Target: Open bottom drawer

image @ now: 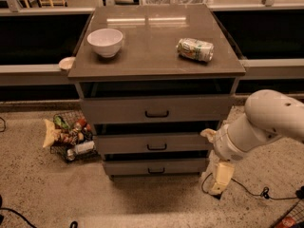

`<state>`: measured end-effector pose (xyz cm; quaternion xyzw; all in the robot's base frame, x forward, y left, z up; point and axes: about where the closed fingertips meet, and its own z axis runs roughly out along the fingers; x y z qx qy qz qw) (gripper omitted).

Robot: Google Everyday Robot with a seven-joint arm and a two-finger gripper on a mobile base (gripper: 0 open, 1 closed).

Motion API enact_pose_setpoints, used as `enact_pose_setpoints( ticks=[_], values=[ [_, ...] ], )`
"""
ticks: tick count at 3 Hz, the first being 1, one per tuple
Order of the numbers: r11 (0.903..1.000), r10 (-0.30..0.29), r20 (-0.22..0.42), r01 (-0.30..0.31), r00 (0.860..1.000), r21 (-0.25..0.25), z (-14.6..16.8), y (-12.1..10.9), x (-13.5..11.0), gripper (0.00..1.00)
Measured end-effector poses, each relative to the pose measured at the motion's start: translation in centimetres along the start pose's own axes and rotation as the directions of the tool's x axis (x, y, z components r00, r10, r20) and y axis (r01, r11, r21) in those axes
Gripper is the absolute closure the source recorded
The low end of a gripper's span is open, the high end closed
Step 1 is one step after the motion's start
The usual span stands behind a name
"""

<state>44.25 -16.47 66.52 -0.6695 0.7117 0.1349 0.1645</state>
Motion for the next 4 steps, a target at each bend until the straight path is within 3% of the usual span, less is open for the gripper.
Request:
enact_pose_setpoints(
  ticks=[1,2,3,4],
  values=[
    [0.9951,-0.093,-0.041,0.091,0.995,-0.039,6.3,-0.7,2.1,0.00],
    [0.9820,-0.161,-0.029,0.157,0.986,-0.104,12.8,-1.8,4.6,0.00],
    [0.9742,-0.173,0.055,0.180,0.983,-0.137,18.0,-3.0,6.7,0.00],
    [0.9700,-0.169,0.097,0.183,0.981,-0.160,20.9,-3.0,7.6,0.00]
  ],
)
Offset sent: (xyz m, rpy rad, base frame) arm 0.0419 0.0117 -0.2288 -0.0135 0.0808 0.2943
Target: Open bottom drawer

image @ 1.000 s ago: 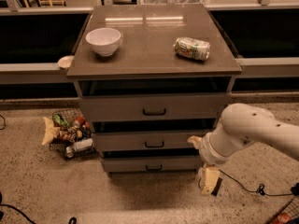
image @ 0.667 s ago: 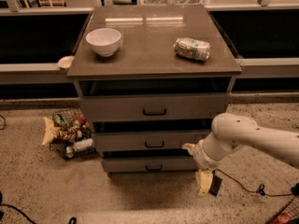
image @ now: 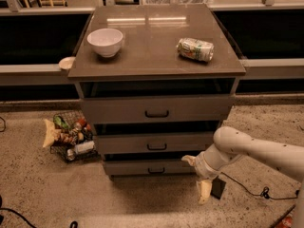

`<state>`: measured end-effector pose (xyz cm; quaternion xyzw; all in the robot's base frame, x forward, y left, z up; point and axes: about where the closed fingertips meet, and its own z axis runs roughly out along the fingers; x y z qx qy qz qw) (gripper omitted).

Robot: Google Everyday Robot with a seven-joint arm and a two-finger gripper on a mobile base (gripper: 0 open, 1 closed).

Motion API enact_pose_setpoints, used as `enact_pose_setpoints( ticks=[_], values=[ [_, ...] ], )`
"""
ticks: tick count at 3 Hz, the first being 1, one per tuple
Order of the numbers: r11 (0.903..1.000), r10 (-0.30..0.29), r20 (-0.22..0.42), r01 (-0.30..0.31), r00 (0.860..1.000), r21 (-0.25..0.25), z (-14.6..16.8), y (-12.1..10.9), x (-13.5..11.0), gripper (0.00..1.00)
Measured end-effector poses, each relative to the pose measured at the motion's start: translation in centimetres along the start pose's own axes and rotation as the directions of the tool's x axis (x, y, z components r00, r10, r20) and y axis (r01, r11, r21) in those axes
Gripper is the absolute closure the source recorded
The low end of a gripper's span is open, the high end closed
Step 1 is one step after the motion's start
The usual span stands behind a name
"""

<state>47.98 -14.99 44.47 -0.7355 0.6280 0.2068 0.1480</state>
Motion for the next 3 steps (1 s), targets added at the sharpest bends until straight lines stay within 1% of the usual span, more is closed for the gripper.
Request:
enact_pose_setpoints(
  ticks=[1,2,3],
  values=[
    [1.0000,0.001,0.000,-0.001,1.000,-0.001,0.0,0.1,0.0,0.00],
    [0.9998,0.017,-0.015,-0.017,1.000,0.013,1.7,-0.4,2.0,0.00],
    [0.9965,0.006,-0.019,-0.004,1.000,0.083,4.3,-2.2,6.9,0.00]
  ],
)
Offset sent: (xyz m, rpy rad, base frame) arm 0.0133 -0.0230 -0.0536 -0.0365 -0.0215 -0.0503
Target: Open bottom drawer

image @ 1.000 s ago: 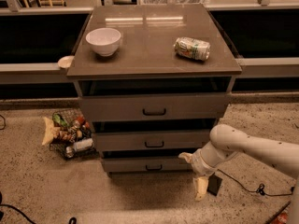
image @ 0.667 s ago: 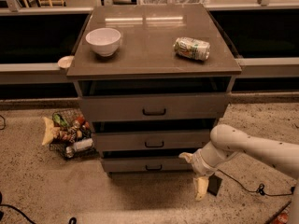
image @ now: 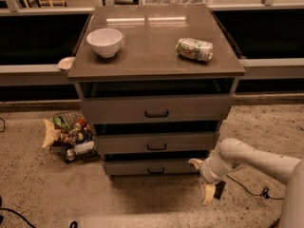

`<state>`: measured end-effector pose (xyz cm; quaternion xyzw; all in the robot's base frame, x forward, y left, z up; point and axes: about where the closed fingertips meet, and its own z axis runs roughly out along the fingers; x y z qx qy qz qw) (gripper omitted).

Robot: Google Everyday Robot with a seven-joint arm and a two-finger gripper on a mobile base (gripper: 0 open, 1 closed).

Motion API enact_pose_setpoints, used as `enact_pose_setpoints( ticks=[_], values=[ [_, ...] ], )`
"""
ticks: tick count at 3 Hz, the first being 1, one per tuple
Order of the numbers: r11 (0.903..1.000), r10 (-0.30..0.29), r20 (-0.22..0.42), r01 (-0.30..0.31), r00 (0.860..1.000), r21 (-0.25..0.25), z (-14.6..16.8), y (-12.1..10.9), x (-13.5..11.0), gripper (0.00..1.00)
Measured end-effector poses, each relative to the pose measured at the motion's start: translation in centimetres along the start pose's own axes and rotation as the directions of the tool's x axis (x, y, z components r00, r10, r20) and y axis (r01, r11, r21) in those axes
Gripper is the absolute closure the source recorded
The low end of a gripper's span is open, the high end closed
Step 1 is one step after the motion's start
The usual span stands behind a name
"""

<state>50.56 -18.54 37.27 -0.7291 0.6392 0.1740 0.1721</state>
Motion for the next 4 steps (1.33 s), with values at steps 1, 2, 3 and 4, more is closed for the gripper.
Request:
enact_pose_setpoints(
  ticks=[1,2,3,4],
  values=[
    [0.9986,-0.020,0.004,0.020,1.000,0.049,3.8,-2.1,3.6,0.00],
    [0.9978,-0.049,0.018,0.048,0.999,0.045,7.9,-4.2,5.5,0.00],
    [0.9986,-0.052,0.028,0.052,0.998,0.013,11.9,-6.9,6.7,0.00],
    [0.9986,-0.052,0.028,0.052,0.998,0.013,11.9,-6.9,6.7,0.00]
  ],
)
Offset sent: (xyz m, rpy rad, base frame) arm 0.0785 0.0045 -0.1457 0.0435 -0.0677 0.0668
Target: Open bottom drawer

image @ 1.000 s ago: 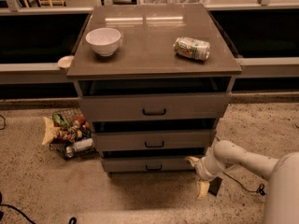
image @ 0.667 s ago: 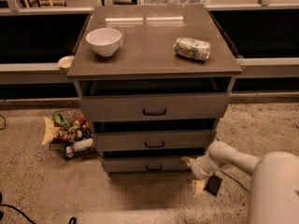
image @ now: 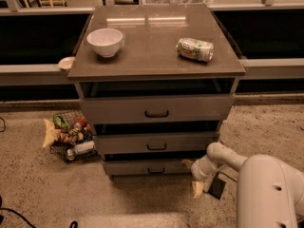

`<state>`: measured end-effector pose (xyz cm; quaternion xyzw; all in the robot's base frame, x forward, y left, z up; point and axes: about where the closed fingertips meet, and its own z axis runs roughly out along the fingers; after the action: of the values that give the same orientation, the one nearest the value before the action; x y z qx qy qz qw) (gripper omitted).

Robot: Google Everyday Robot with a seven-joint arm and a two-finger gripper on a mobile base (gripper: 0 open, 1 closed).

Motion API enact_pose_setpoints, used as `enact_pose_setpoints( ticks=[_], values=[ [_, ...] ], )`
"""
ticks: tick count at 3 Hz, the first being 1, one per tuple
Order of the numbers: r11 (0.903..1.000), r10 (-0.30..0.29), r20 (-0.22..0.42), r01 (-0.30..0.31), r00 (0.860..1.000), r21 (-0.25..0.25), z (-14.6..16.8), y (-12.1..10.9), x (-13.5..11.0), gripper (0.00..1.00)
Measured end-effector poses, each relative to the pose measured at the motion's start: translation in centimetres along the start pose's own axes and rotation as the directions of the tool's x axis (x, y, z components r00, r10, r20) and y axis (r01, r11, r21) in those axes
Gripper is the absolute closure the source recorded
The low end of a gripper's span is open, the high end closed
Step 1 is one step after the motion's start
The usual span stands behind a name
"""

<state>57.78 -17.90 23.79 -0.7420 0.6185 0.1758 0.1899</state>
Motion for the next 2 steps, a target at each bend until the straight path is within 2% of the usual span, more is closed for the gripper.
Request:
enact_pose_setpoints(
  ticks=[2],
  values=[
    [0.9929,-0.101,0.058,0.096,0.993,0.070,4.5,-3.9,-0.9,0.00]
  ],
)
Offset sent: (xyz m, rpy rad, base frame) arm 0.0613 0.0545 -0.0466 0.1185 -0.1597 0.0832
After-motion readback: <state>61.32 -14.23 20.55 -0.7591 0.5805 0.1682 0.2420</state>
